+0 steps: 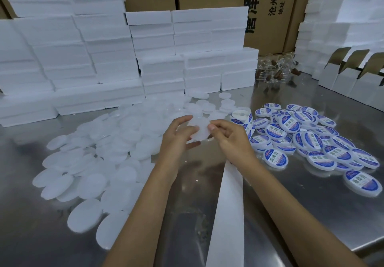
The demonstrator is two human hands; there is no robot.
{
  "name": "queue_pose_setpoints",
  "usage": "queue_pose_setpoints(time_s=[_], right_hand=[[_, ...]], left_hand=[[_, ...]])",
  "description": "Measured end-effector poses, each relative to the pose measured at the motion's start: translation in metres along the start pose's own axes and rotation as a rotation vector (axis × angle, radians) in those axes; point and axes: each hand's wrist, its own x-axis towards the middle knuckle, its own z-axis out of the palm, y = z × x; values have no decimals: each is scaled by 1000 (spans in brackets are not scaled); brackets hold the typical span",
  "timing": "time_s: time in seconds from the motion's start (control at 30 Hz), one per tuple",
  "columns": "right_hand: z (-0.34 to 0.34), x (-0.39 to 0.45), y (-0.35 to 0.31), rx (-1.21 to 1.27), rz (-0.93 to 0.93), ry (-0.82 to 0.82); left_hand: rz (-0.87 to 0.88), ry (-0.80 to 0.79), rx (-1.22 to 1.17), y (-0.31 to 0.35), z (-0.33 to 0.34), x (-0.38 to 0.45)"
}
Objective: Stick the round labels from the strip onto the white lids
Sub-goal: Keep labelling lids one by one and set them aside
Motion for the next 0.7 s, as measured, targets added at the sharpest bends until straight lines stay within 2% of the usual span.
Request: queue_pose_setpoints(time_s=[0.13, 0.27, 0.47, 0.53, 0.6, 0.7], right_hand=[[0, -7, 0, 31, -19, -7], [-3, -9, 0, 64, -15, 41], [-36, -11, 10, -266, 35, 364], [-44, -10, 16, -428, 107, 279], [-44, -11, 20, -530, 171, 115], [-37, -16, 24, -745, 146, -70]], left_hand=[[60, -118, 38, 2, 7, -8], [56, -183, -31, 2, 5, -8], [54, -152, -102, 1, 0, -5], [53, -143, -78, 0, 0, -4], [48, -136, -34, -2, 1, -3], [39, -141, 6, -6, 2, -2]])
